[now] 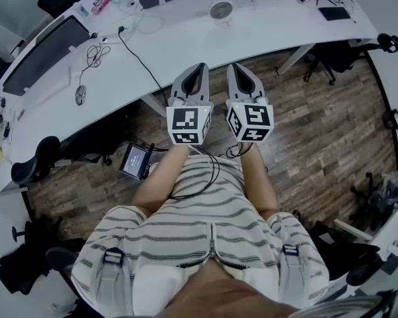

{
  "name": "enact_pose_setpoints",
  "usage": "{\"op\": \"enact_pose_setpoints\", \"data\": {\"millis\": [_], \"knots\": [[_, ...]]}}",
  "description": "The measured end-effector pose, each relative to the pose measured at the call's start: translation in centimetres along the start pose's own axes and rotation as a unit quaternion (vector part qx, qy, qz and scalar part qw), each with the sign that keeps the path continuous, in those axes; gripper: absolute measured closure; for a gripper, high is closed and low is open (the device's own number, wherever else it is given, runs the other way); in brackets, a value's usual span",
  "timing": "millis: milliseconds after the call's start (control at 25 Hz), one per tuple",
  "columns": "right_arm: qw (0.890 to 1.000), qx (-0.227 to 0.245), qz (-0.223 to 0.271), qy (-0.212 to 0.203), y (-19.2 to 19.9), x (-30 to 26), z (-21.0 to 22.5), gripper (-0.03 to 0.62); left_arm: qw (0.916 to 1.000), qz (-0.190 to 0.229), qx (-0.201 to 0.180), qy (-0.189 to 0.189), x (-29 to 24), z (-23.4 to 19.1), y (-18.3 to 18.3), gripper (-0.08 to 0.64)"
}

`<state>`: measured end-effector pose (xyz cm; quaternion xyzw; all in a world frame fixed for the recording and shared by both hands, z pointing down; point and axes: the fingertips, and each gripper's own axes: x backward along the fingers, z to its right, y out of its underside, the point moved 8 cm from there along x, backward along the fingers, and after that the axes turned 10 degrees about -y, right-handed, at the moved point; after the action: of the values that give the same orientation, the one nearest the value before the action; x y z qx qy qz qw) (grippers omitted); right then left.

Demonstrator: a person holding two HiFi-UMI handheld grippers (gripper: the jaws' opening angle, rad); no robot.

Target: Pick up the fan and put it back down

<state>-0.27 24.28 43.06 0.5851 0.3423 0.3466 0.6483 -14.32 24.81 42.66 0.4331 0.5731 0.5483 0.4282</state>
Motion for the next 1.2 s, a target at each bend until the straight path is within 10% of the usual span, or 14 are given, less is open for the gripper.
{"op": "enact_pose_setpoints", "data": {"millis": [1200], "knots": [[0.999, -0.029, -0.006, -0.036, 2.2, 4.2, 4.8, 0.581, 0.9996, -0.015, 0.007, -0.023, 0.5, 6.6, 3.1, 0.554]]}}
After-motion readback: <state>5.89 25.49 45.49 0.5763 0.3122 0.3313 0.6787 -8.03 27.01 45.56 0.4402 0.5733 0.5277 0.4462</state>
